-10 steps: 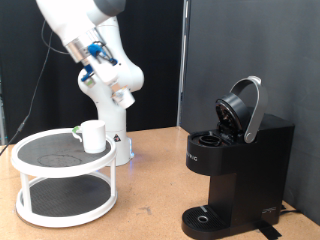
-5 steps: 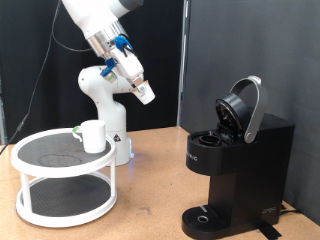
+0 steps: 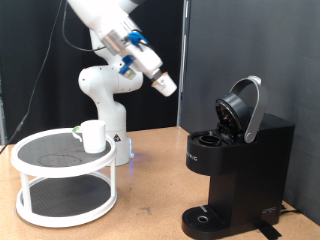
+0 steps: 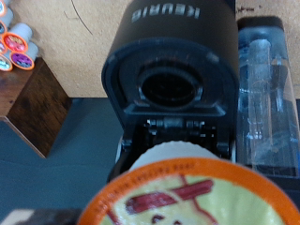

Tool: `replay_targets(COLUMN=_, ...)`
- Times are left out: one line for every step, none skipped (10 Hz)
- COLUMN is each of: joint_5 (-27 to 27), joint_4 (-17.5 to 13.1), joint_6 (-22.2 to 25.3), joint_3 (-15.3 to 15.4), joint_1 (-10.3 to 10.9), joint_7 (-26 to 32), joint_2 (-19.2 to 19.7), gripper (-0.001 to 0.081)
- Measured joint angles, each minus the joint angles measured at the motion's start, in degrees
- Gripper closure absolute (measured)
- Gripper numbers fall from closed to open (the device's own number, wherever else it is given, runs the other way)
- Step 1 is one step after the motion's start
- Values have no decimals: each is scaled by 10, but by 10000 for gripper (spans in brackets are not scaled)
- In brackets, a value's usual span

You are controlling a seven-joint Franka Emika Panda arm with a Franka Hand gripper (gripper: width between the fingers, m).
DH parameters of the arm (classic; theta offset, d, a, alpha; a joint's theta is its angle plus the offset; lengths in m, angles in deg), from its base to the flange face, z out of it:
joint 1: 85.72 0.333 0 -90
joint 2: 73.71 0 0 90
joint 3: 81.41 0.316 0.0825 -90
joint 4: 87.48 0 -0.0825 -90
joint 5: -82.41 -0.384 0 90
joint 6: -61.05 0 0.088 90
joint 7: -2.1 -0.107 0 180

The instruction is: Make a cup of coffee with the keurig machine

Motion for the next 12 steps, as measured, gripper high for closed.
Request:
replay_targets(joint_5=-1, joint_4=-9, joint_6=0, joint_3=10, joint_1=7, joint_7=-7, joint_2=8, gripper=421)
replay_targets(joint_5=-1, joint_4=-16, joint_6=0, joint_3=22, joint_1=13, joint_7=-10, joint_2=14, gripper=421)
replay_targets(joint_5=-1, joint_4=-22, joint_6=0, joint_3=33, joint_1=19, joint_7=-16, joint_2=20, gripper=421)
replay_targets(joint_5=-1, joint_4=-26, joint_6=-2, joint_3=44, joint_1=23, joint_7=-23, joint_2=24, gripper=421)
replay_targets(joint_5=-1, joint_4=-27, joint_6=-12, joint_3=54, joint_1=25, joint_7=-30, joint_2=25, gripper=421)
replay_targets(joint_5=-3, joint_4=-27, joint_6=-23, joint_3=62, joint_1=26, joint_7=-38, joint_2=25, gripper=421)
replay_targets(joint_5=-4, joint_4=-27, joint_6=-28, joint_3=65, joint_1=26, joint_7=-42, joint_2=25, gripper=421)
replay_targets(joint_5=-4, joint_4=-26, joint_6=-28, joint_3=65, joint_1=25, joint_7=-41, joint_2=25, gripper=421)
replay_targets(joint_5=-3, joint_4=-24, joint_6=-25, joint_3=65, joint_1=25, joint_7=-40, joint_2=26, gripper=421)
replay_targets(joint_5=-1, joint_4=-22, joint_6=-25, joint_3=65, joint_1=25, joint_7=-40, joint_2=29, gripper=421)
replay_targets(joint_5=3, joint_4=-21, joint_6=-26, joint_3=65, joint_1=25, joint_7=-40, joint_2=36, gripper=421)
replay_targets(joint_5=8, joint_4=-19, joint_6=-33, joint_3=68, joint_1=25, joint_7=-40, joint_2=46, gripper=421)
